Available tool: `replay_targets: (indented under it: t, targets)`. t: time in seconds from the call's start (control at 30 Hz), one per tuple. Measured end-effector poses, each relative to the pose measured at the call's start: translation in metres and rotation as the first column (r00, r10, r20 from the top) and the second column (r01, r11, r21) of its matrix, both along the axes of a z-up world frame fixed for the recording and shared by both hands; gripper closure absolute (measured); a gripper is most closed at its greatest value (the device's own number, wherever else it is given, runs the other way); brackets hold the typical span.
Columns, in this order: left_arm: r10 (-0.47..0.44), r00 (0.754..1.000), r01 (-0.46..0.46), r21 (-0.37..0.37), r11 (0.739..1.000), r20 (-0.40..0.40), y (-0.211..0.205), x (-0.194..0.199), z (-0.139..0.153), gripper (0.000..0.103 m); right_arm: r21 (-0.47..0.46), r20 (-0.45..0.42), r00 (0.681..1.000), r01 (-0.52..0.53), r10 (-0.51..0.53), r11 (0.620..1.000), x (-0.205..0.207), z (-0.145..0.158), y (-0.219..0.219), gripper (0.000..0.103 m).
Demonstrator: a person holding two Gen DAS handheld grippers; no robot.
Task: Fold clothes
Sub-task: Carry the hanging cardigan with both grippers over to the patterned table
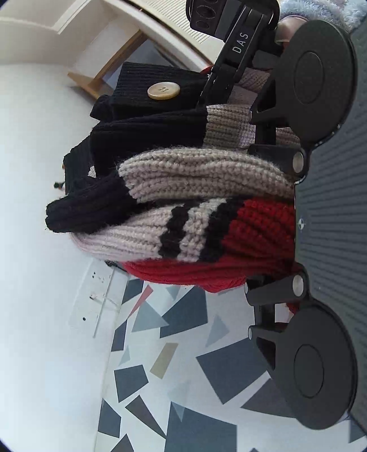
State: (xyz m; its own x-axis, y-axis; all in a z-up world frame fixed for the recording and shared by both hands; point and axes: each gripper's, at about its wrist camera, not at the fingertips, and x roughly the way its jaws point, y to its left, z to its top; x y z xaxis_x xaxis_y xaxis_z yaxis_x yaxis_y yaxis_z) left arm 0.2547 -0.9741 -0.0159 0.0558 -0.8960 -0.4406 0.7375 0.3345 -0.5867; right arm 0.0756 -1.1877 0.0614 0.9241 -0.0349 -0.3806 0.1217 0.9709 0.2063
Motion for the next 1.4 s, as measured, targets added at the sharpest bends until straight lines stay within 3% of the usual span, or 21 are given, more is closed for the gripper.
replay_targets:
  t: [0.43,0.8,0.97,1.13,1.4]
  targets:
    - [0.116,0.992,-0.112,0.084,0.990,-0.047,-0.039,0.130,-0.025,0.054,0.087,-0.062,0.995,-0.067,0.072,0.994,0.164,-0.035,-0.070,0.060]
    - [0.208,0.973,-0.190,0.162,0.968,-0.101,-0.034,0.204,-0.064,0.053,0.199,-0.111,0.985,-0.110,0.134,0.974,0.280,-0.087,-0.096,0.060]
    - [0.243,0.965,-0.221,0.195,0.956,-0.098,-0.033,0.221,-0.082,0.051,0.176,-0.195,0.971,-0.102,0.137,0.979,0.312,-0.113,-0.095,0.060]
    - [0.291,0.943,-0.255,0.214,0.943,-0.160,-0.033,0.234,-0.102,0.048,0.162,-0.268,0.954,-0.091,0.133,0.983,0.339,-0.139,-0.099,0.060]
    - [0.312,0.935,-0.271,0.226,0.936,-0.169,-0.040,0.242,-0.117,0.041,0.174,-0.340,0.933,-0.062,0.119,0.983,0.355,-0.162,-0.116,0.055]
